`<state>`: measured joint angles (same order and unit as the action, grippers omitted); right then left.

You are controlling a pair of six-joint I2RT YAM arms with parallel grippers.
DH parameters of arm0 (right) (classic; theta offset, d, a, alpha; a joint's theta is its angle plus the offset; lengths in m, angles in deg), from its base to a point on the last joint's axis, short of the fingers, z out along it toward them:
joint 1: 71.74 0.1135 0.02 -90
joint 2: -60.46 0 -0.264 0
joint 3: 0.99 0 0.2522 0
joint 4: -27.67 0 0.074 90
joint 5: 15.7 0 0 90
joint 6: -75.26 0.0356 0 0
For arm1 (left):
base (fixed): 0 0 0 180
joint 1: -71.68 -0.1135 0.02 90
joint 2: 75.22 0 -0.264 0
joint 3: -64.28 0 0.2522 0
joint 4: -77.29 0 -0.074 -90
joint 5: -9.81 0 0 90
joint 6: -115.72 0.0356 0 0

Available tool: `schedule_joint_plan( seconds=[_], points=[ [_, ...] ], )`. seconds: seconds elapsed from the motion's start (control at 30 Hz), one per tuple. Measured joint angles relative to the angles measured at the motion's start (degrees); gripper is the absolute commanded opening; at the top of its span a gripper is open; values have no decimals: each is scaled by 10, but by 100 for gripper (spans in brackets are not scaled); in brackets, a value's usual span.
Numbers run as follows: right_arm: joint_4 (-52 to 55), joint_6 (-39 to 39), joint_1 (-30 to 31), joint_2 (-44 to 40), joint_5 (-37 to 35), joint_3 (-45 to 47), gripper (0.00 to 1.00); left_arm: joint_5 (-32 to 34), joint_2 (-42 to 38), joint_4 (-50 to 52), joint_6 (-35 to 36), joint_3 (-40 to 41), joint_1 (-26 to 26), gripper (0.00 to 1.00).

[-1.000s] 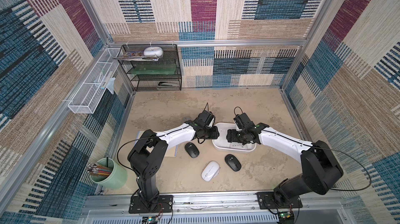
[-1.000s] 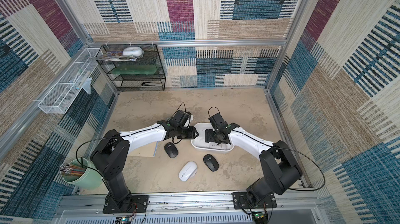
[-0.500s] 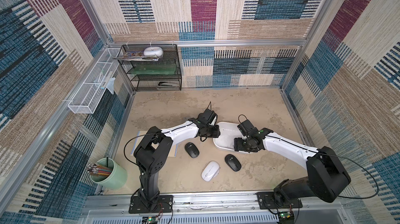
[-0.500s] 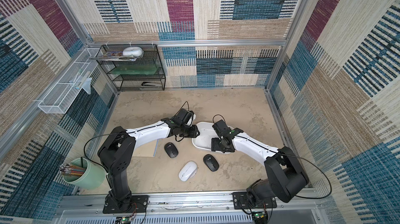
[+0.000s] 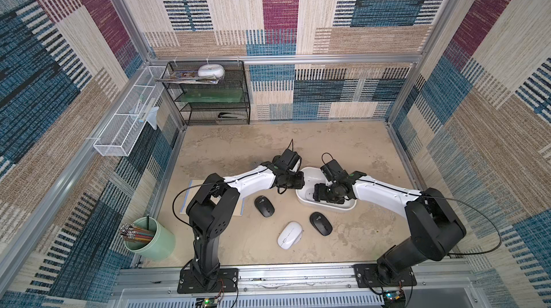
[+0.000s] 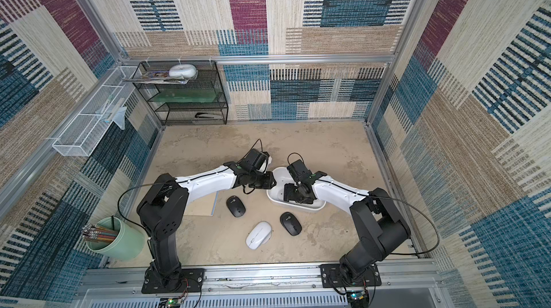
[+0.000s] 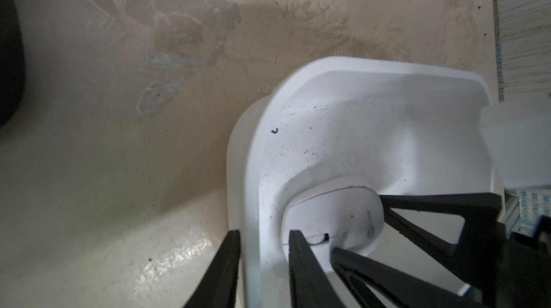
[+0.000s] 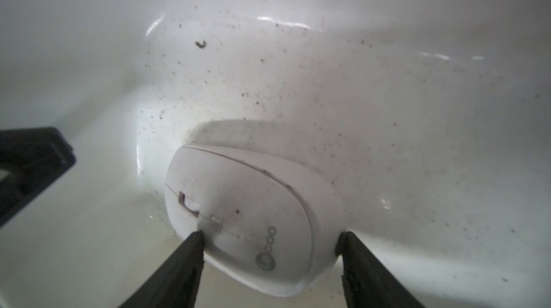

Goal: Take out the mouse from the storage box
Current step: Adjust the mouse in the storage box.

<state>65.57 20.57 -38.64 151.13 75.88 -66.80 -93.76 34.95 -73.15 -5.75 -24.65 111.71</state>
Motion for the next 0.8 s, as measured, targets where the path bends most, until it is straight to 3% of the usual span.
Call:
schedule_joint_plan(
  seconds=[0.33, 0.8],
  points=[
    [1, -54, -3, -16, -29, -14, 79, -11, 0, -5, 2, 10, 0, 35],
    [6, -78, -2, 13, -10, -9, 67, -14, 1, -7, 4, 15, -1, 33]
  ],
)
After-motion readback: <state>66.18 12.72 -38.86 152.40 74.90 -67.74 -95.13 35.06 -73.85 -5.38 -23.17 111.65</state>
